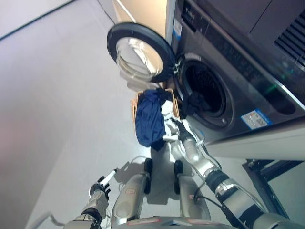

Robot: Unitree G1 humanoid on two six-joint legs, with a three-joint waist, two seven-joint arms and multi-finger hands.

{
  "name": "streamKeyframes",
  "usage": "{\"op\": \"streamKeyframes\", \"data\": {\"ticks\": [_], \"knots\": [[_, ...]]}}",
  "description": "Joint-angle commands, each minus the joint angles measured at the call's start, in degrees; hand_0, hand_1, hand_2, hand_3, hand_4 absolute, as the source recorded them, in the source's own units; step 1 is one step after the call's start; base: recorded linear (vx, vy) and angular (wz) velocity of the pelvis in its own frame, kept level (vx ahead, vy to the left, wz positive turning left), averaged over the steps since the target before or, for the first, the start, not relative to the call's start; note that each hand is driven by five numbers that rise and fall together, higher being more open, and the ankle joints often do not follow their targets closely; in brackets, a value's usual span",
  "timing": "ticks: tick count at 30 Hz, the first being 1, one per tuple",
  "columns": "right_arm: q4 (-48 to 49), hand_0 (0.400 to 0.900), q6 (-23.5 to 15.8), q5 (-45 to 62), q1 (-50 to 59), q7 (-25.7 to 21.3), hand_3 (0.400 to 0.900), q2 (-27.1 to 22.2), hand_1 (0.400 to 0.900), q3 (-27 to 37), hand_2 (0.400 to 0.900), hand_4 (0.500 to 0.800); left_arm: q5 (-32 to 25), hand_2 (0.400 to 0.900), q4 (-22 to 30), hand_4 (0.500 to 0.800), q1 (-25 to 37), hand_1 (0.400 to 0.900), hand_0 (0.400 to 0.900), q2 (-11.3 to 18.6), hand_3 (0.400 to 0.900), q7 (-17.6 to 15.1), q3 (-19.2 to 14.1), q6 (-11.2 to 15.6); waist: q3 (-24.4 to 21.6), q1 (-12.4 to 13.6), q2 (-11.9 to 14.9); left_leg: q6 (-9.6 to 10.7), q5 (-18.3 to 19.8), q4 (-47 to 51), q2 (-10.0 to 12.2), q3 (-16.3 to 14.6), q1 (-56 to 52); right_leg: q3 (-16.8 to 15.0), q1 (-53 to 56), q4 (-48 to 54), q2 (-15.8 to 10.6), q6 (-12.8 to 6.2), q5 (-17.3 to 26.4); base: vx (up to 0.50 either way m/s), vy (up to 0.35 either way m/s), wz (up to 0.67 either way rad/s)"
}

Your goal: Put the clothes in the basket into the washing machine.

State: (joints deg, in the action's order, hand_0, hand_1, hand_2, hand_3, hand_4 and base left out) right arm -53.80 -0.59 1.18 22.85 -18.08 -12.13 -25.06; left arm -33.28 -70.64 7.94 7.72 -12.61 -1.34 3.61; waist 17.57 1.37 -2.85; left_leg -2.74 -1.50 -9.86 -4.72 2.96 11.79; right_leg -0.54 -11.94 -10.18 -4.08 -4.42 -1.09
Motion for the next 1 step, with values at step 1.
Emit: {"op": "streamKeyframes", "data": {"ticks": [1], "knots": [[-2.1,0.9,-3.9,1.7,2.8,-0.2,0.9,0.8,0.9,3.0,0.9,0.8,4.8,0.9,-2.6,0.8,-0.6,0.9,0.9,2.5,0.9,0.2,0.4,0.7,-5.9,-0.4,-0.1,3.6,1.9,6.4,-0.3,0.3,-5.3,1.1,3.9,5.4,1.9,-0.89,1.5,0.05,-0.007,0.01]]}}
